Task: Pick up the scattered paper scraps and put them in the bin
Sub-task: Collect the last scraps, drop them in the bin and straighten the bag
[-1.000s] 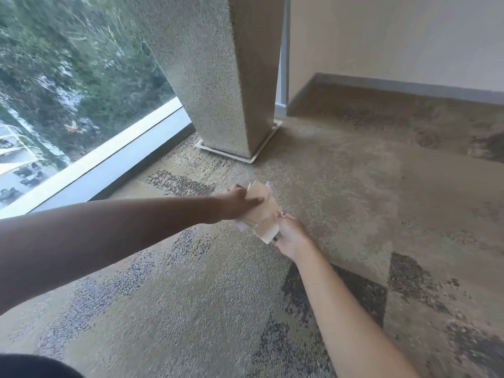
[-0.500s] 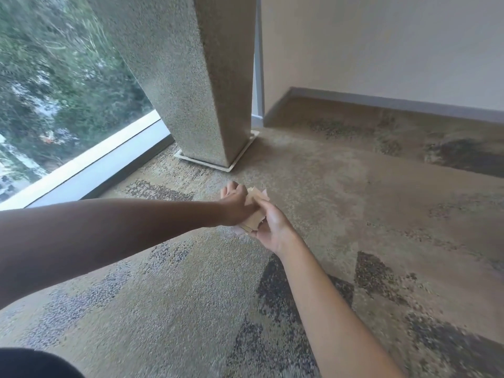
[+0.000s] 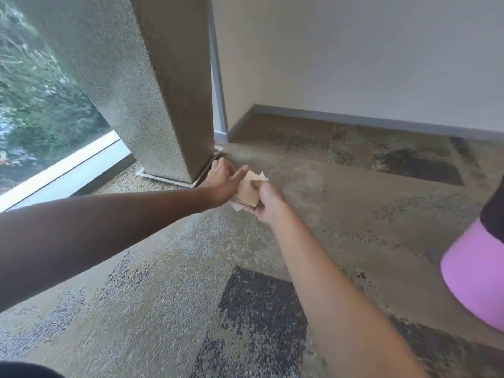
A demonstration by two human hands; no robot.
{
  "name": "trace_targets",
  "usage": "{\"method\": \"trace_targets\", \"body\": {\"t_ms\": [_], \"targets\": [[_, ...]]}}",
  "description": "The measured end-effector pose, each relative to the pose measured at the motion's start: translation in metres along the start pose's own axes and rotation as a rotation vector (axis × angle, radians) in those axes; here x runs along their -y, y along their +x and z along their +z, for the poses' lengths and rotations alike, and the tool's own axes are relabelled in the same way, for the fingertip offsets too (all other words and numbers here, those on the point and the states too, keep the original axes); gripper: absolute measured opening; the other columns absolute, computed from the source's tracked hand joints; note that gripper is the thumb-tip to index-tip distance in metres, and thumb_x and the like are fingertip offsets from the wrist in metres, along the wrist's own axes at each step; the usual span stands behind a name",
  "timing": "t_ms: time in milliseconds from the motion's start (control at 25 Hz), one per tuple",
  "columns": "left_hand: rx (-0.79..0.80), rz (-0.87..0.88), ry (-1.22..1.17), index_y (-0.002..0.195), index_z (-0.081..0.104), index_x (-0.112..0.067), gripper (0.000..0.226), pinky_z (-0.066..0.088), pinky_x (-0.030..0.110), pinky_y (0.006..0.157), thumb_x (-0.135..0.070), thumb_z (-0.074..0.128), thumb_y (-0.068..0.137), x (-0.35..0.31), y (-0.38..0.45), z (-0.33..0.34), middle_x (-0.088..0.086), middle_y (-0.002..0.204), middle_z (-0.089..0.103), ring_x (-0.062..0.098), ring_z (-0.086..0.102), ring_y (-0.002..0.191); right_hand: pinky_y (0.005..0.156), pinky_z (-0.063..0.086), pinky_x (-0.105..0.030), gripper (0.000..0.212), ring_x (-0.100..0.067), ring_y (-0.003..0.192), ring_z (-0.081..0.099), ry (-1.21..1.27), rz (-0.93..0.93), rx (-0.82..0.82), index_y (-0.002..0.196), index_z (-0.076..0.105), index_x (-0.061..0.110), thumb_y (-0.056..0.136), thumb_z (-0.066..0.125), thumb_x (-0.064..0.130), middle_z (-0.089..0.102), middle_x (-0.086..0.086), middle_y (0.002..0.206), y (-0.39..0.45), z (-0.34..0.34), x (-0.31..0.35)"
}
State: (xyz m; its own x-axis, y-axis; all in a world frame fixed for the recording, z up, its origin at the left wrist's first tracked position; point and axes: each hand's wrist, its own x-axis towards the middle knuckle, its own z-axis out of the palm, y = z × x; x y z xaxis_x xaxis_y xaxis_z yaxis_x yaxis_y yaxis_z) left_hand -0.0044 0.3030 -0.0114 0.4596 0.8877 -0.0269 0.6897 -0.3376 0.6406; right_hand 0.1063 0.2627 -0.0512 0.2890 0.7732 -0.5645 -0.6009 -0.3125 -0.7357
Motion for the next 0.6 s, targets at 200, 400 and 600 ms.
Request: {"method": "trace_targets", "body": {"t_ms": [200, 400, 600], "targets": [[-0.061, -0.043, -0.064, 0.105, 0.044, -0.014, 0.052, 0.042, 0.038, 0.086, -0.063, 0.032, 0.094, -0.066, 0.025, -0.003, 0.006, 0.12, 0.045, 0.024, 0.051, 0.104, 0.063, 0.056, -0.034, 0.034, -0.029, 0.105, 0.064, -0.178, -0.095, -0.062, 0.128, 0.053, 0.009, 0.095, 0.055, 0.015, 0.064, -0.014, 0.122, -0.009, -0.017, 0.06], [-0.143, -0.148, -0.206, 0.139, 0.031, -0.005, 0.068, 0.051, 0.049, 0.09, -0.058, 0.028, 0.096, -0.138, 0.052, 0.009, 0.015, 0.146, 0.039, 0.038, 0.048, 0.126, 0.088, 0.053, -0.044, 0.036, -0.031, 0.105, 0.064, -0.425, -0.307, -0.1, 0.13, 0.053, 0.005, 0.094, 0.053, 0.005, 0.063, -0.018, 0.124, -0.039, -0.054, 0.146], [-0.077, -0.11, -0.324, 0.144, 0.025, -0.007, 0.061, 0.05, 0.032, 0.059, -0.047, 0.028, 0.099, -0.205, 0.06, 0.035, 0.016, 0.136, 0.049, 0.036, 0.058, 0.112, 0.096, 0.051, -0.045, 0.027, -0.03, 0.111, 0.063, -0.577, -0.469, -0.119, 0.124, 0.054, 0.004, 0.098, 0.047, 0.003, 0.063, -0.018, 0.12, -0.091, -0.096, 0.251]]}}
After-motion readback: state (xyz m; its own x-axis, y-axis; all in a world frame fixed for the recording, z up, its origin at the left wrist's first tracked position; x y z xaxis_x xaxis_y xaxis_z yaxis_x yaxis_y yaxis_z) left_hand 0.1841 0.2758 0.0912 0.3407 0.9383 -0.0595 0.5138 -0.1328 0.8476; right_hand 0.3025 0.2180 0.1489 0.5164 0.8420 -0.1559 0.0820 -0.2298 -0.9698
